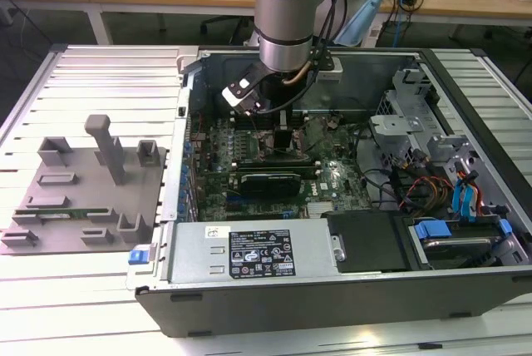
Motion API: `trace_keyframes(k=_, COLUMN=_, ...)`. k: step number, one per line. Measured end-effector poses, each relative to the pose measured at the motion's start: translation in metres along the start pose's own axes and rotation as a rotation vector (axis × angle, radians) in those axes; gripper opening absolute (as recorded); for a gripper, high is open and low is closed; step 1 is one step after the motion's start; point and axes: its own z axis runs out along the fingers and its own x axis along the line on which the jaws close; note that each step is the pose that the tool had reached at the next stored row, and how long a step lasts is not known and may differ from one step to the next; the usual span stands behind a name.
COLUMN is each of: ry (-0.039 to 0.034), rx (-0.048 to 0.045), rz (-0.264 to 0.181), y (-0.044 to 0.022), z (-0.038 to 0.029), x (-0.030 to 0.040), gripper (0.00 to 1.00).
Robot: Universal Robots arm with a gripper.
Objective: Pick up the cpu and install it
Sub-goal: 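Place the cpu into insertion slot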
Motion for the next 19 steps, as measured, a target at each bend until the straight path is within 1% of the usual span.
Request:
trace_keyframes(k=2, ry=-0.0001, rx=0.0000, rz=0.000, y=0.0000, z=0.0000, x=0.0000, gripper=0.55)
trace_keyframes(k=3, ry=-0.0001, rx=0.0001, rz=0.000, y=0.0000, z=0.0000, x=0.0000, gripper=0.61)
trace_keyframes(k=15, ry=0.0000, rx=0.0000, rz=0.001, y=0.0009, z=0.0000, x=0.0001, gripper=0.61)
trace_keyframes(k=17, ry=-0.0001, rx=0.0001, rz=0.001, y=0.0009, z=0.0000, x=0.0001, gripper=0.60)
trace_keyframes(k=18, ry=-0.0002, rx=0.0001, rz=0.001, y=0.0010, z=0.0000, x=0.0000, gripper=0.53)
trace_keyframes(k=19, ry=-0.0001, rx=0.0001, rz=0.001, y=0.0010, z=0.0000, x=0.0001, gripper=0.53)
